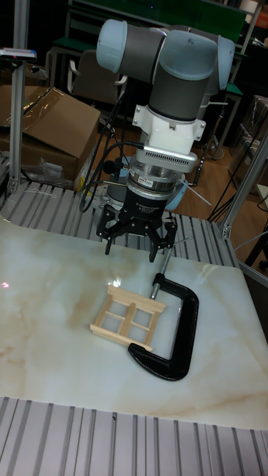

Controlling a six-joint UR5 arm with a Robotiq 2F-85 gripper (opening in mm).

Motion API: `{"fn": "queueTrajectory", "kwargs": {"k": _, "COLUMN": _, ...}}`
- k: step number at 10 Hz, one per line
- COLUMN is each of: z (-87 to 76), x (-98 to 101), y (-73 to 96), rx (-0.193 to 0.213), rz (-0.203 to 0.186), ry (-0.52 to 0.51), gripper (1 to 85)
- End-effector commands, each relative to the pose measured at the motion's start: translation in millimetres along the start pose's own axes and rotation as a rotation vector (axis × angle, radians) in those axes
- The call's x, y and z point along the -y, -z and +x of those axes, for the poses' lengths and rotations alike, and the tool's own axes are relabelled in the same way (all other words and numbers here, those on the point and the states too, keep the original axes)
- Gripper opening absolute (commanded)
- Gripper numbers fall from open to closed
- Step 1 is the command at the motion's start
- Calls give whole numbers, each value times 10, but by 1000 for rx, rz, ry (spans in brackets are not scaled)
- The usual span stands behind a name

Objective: Open a sliding window

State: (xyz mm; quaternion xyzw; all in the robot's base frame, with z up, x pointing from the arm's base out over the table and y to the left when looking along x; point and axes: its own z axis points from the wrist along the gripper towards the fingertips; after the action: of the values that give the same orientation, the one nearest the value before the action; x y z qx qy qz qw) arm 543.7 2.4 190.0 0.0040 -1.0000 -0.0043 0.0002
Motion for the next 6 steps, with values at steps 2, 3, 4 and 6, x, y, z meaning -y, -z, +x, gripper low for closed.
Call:
{"fn": "queueTrajectory", "kwargs": {"k": 2, "z": -536, "x": -179, "y": 55, "rx": 202, "rz": -74, "ry": -164, "gripper": 7}}
{"fn": "queueTrajectory", "kwargs": {"k": 3, "z": -539, "x": -180, "y": 50, "rx": 203, "rz": -67, "ry": -167, "gripper": 7}}
{"fn": "queueTrajectory", "kwargs": {"k": 4, "z": -534, "x": -180, "y": 48, "rx": 201, "rz": -67, "ry": -167, "gripper": 7}}
{"fn": "queueTrajectory", "kwargs": {"k": 6, "z": -540, "x": -181, "y": 48, "rx": 200, "rz": -62, "ry": -168, "gripper": 7}}
